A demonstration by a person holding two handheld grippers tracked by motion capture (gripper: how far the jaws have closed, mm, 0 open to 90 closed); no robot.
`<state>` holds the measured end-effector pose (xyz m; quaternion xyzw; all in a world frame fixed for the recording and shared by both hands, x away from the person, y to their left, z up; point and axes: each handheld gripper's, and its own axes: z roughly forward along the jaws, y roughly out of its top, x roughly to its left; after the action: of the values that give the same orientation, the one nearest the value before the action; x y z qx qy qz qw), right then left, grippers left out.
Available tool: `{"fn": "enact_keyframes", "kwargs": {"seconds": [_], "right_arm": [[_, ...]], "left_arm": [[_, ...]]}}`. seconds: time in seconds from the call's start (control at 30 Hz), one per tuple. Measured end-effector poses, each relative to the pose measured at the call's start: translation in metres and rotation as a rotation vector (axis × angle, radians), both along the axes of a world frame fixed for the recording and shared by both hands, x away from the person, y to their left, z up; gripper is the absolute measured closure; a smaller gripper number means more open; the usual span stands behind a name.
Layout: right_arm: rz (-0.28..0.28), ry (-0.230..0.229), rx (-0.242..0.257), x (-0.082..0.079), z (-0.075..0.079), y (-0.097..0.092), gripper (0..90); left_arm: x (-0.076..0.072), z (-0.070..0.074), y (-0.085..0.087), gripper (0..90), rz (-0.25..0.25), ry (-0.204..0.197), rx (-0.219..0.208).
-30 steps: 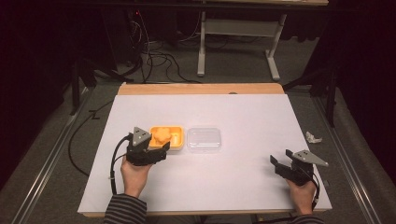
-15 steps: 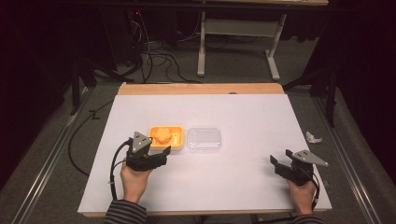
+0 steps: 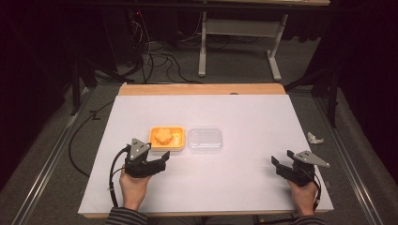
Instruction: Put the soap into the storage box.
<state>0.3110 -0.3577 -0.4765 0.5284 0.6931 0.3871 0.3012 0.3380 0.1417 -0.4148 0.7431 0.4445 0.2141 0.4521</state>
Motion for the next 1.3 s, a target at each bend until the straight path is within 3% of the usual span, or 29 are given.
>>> {"fn": "enact_keyframes", "kwargs": {"seconds": [1.3], "right_arm": [[-0.003, -0.002, -0.001, 0.000, 0.000, 0.000, 30.1]], "left_arm": [[-0.006, -0.018, -0.021, 25.0, -0.057, 0.028, 0.031]]}}
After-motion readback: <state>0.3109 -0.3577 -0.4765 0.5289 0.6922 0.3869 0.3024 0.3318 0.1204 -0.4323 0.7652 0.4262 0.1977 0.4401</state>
